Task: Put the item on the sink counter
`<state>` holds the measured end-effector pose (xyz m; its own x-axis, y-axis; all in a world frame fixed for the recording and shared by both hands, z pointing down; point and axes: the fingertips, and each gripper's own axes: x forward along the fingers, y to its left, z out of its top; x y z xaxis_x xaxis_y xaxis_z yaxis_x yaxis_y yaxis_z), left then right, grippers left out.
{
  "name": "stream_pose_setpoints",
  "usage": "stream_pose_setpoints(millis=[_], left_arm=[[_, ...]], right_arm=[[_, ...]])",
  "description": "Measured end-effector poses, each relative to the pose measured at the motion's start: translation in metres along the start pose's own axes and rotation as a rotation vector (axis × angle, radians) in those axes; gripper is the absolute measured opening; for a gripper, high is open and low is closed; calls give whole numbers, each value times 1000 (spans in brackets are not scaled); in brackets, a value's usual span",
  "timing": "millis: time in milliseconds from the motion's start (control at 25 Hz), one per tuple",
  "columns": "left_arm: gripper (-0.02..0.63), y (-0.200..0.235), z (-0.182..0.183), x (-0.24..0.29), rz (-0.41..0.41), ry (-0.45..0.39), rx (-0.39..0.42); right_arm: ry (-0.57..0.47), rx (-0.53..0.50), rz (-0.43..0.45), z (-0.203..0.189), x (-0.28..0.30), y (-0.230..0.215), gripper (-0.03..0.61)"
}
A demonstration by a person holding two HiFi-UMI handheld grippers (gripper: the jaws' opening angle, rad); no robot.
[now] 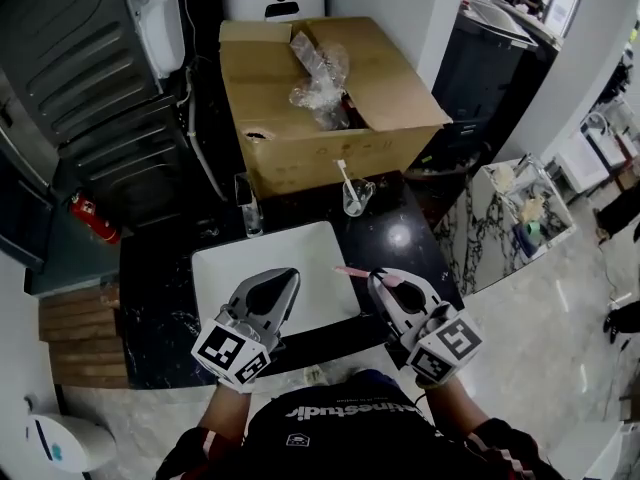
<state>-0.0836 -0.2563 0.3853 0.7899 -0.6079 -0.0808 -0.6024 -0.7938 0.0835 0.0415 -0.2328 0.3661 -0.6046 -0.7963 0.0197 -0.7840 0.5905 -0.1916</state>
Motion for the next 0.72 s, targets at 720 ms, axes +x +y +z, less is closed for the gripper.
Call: stream_pose_setpoints(millis=[720], left_arm=[[14, 23, -9, 96, -45, 43, 11]], right_arm=[[-14, -17, -113, 18, 47, -125, 52]])
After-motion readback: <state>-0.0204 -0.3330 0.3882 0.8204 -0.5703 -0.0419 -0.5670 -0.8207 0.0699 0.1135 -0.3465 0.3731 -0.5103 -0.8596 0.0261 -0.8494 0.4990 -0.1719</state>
